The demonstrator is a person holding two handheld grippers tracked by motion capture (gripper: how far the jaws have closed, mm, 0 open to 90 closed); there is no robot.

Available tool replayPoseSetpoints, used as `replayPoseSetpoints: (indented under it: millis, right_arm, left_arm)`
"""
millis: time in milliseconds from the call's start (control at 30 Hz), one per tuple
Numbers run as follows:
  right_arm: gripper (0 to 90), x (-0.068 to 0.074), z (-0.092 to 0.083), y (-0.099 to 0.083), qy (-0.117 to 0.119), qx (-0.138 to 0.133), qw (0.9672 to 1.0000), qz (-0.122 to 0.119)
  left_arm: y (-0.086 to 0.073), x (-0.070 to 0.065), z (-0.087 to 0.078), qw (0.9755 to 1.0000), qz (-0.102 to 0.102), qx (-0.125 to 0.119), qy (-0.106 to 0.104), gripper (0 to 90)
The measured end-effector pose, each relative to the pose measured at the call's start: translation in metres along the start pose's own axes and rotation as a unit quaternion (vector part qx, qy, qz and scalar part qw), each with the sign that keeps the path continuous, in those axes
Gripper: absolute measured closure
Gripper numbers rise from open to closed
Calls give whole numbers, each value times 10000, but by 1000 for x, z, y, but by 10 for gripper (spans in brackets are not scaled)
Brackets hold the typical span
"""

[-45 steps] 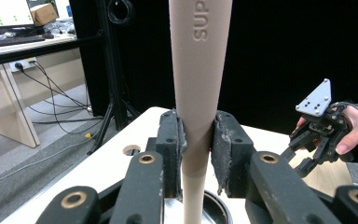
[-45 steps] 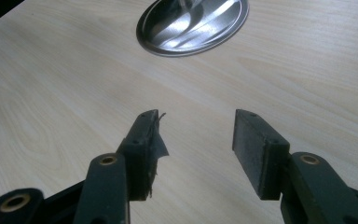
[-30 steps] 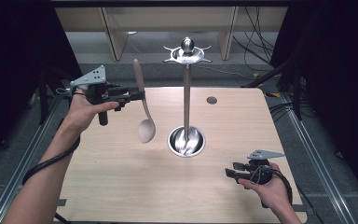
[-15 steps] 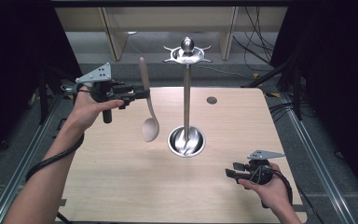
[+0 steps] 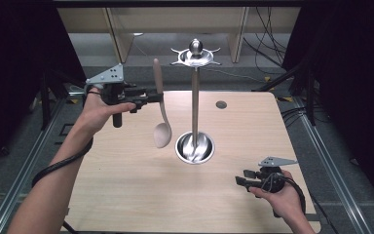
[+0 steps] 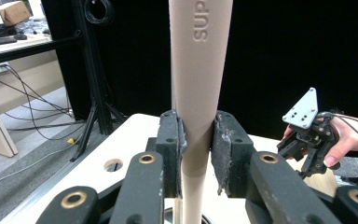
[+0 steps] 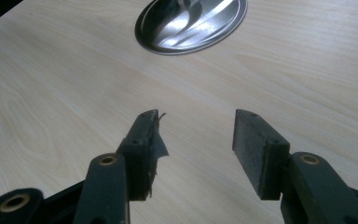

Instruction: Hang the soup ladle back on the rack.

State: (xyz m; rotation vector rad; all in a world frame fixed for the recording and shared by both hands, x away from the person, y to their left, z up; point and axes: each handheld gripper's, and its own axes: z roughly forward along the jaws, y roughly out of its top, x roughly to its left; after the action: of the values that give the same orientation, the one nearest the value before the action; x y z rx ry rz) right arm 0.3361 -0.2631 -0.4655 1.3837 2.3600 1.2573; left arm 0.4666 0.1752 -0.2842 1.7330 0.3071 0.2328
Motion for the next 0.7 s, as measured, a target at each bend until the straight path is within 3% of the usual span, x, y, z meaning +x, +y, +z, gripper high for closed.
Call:
replayPoseSetpoints:
  millis: [700]
  right_arm:
    - [515, -1, -3, 1, -83, -4, 9999, -58]
  left_arm:
    - [4, 0, 14, 9999, -51, 44, -85, 728]
